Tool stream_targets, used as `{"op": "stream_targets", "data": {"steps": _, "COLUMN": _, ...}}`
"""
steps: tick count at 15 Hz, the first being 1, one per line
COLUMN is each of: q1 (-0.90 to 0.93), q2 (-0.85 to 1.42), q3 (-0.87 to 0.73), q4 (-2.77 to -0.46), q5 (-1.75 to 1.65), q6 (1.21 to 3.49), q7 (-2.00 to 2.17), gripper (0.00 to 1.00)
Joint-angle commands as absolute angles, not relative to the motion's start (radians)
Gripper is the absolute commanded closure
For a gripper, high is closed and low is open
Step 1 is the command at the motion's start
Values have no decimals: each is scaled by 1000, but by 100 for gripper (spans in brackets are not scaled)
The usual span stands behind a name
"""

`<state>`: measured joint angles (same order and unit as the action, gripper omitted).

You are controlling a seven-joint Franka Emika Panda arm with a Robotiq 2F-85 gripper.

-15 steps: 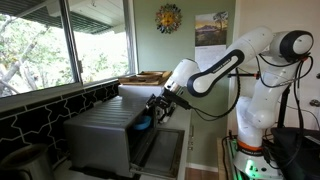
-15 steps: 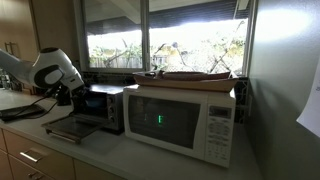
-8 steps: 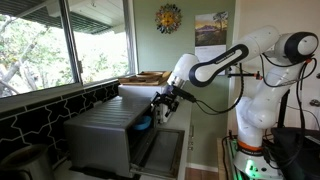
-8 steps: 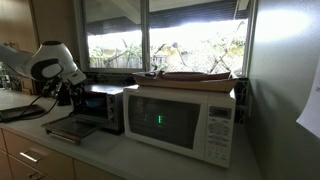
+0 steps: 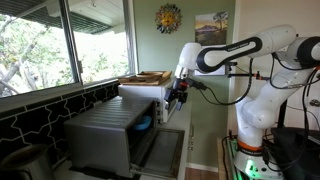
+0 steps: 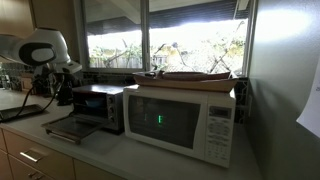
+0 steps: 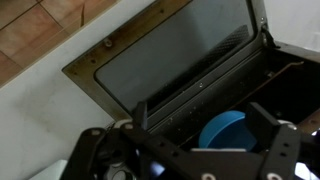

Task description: Open the oven, then put the blue plate inside

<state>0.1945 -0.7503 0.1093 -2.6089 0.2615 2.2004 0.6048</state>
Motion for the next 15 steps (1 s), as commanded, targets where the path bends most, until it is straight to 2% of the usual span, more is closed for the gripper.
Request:
{"op": "stream_targets", "data": {"steps": 1, "q1": 144, "q2": -836, "q3": 164, "q4": -2566, "q5": 189, "q6": 2058, "q7": 491, "gripper": 0}}
{"op": "stream_targets", "data": {"steps": 9, "q1": 163, "q2": -933, "q3": 196, "q4": -2502, "q5": 159, "q6": 2021, "q7": 261, "gripper": 0}}
{"op": "stream_targets", "data": {"steps": 15, "q1": 147, "q2": -919, "q3": 203, "q4": -2497, "q5": 184, "q6": 2044, "q7": 270, "gripper": 0}}
